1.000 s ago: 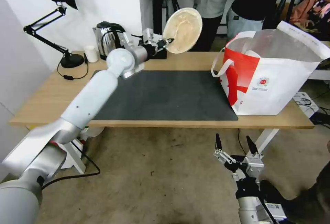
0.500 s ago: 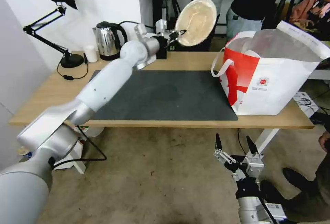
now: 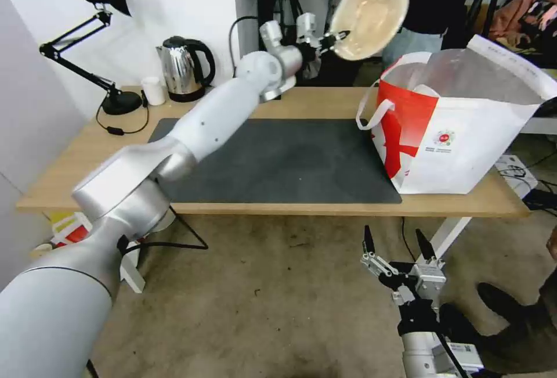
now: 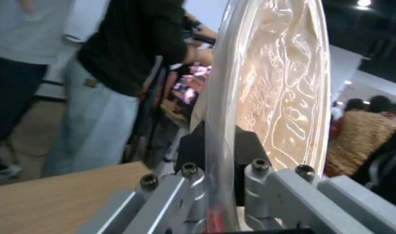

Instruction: Pick up the trash from the table and place it into the takeout bag.

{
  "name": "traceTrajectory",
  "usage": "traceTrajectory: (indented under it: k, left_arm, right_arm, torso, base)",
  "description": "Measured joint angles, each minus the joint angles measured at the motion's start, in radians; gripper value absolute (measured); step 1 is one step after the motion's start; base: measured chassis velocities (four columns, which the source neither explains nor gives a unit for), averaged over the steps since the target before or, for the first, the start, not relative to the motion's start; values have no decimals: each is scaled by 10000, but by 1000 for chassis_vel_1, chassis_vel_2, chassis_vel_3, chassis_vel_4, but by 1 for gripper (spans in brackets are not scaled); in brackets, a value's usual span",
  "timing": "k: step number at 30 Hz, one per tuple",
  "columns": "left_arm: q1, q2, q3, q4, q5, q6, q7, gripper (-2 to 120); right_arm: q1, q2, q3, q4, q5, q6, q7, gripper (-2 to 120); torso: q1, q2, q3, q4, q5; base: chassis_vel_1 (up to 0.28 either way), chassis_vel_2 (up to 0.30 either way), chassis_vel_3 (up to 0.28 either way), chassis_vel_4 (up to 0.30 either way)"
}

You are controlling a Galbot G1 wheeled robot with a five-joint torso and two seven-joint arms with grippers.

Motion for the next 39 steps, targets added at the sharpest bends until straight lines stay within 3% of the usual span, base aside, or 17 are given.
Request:
traceTrajectory:
  k: [5,9,11,15,19,39]
  left_arm:
    - [-284,-651,168,745,-33,-99,392,4]
    - [-476,-795,427,1048,-83,-296,395,4]
    - [-527,-801,604,1074,-93,-349,212,4]
    - [-731,-792,886,1237,-56,-480,-1180,4]
    - [-785,-775,1217,1392,8,-376,-1530,4]
    - [-375,-760,1301,1203,219,-173,-1483,4]
  right_arm:
    - [0,0,0,0,0,0,1,100]
    - [0,0,0,0,0,0,0,100]
    - [0,0,0,0,0,0,0,100]
    - [0,0,0,0,0,0,0,100]
    - [0,0,0,1,-1,0,0,100]
    - [-1,0,0,0,0,0,0,100]
  torso:
    - [0,0,0,-4,1]
    - [0,0,0,1,0]
    - [-1,0,-1,2,-1]
    - [0,0,0,1,-2]
    - [0,0,-1,2,-3]
    - [-1,2,-1,-1,-2]
  base:
    - [0,0,0,0]
    - [0,0,0,0]
    - [0,0,0,0]
    - [0,0,0,0]
    - [0,0,0,0]
    - [0,0,0,0]
